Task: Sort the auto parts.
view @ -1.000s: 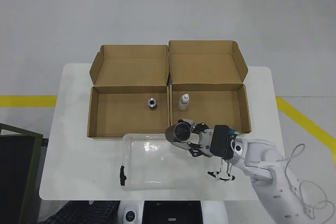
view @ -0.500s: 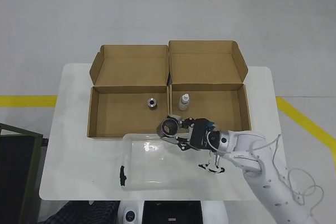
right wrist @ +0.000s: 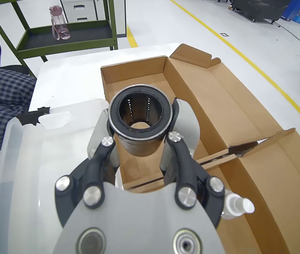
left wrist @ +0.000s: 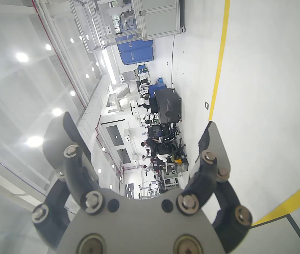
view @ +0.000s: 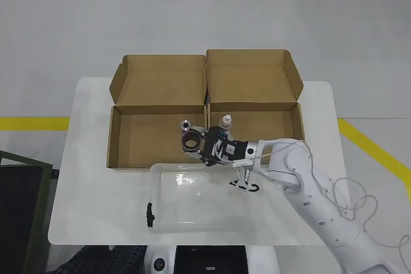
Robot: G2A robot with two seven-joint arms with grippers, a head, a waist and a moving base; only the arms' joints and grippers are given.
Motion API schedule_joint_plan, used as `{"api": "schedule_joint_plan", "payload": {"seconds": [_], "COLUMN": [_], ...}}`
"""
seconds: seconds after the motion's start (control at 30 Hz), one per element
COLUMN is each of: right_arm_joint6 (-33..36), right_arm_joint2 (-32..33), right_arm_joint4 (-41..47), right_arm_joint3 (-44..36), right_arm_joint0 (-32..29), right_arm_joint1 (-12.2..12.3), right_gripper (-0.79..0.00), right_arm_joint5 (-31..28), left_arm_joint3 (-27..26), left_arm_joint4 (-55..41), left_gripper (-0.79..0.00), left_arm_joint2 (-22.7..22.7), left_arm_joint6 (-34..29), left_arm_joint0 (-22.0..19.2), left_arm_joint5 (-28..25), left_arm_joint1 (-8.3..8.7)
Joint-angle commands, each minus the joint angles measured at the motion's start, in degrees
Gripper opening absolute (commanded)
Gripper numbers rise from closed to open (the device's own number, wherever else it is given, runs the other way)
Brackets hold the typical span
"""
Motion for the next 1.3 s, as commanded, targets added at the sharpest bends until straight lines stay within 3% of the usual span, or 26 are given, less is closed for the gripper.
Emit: {"api": "schedule_joint_plan", "payload": {"seconds": [0.0,0.47,1.13,1.27], "right_arm_joint6": [0.84,4.6,6.29,6.5], "right_arm_joint2": [-1.61,-11.9,-16.0,-16.4], "right_arm_joint4": [-0.09,0.25,-0.76,-0.98], "right_arm_joint3": [1.41,13.36,22.99,24.31], "right_arm_joint0": [1.94,11.73,15.62,15.95], "right_arm_joint1": [-0.51,-4.73,-7.81,-8.25], "right_gripper": [-0.785,-0.785,-0.785,-0.717], "right_arm_joint5": [0.68,3.9,3.83,3.52], "left_arm_joint3": [0.0,0.0,0.0,0.0], "left_arm_joint4": [0.0,0.0,0.0,0.0], "left_gripper": [0.0,0.0,0.0,0.0], "left_arm_joint2": [0.0,0.0,0.0,0.0], "left_arm_joint6": [0.0,0.0,0.0,0.0], "left_arm_joint0": [0.0,0.0,0.0,0.0], "left_arm_joint5": [0.0,0.0,0.0,0.0], "left_arm_joint1": [0.0,0.0,0.0,0.0]}}
